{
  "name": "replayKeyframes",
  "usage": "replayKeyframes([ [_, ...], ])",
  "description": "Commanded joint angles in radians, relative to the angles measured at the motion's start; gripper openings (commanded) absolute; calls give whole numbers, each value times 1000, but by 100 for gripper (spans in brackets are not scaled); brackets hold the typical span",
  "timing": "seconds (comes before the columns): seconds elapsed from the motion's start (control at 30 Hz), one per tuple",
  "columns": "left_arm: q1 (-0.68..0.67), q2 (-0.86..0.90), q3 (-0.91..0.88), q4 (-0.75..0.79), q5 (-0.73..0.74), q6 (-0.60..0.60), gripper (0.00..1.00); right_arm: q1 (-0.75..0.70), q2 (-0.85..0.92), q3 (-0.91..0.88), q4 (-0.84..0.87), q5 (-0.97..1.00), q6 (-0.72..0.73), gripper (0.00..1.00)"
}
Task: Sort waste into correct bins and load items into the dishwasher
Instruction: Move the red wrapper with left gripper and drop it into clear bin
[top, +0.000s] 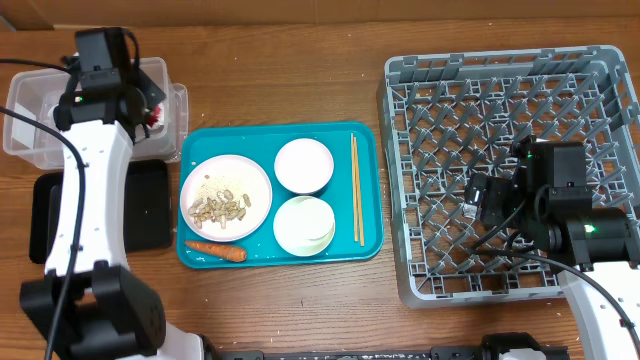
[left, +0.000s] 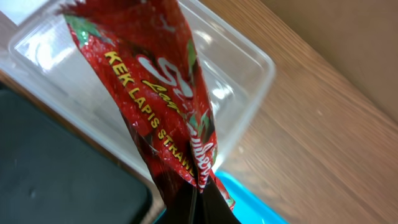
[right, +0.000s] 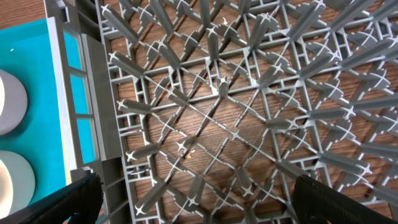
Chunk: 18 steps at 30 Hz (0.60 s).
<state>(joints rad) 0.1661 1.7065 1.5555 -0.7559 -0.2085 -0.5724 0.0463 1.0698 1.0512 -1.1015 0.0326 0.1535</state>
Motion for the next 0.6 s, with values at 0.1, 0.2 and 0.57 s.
replayKeyframes([
  [0.1, 59, 98, 11, 68, -32, 28, 28, -3, -6, 28, -8, 0, 4, 100],
  [0.2, 74, 98, 13, 90, -31, 60, 40, -3, -6, 28, -7, 0, 4, 100],
  [0.57, 30, 38, 140, -326, 162, 150, 47, -3, -6, 28, 19, 0, 4, 100],
])
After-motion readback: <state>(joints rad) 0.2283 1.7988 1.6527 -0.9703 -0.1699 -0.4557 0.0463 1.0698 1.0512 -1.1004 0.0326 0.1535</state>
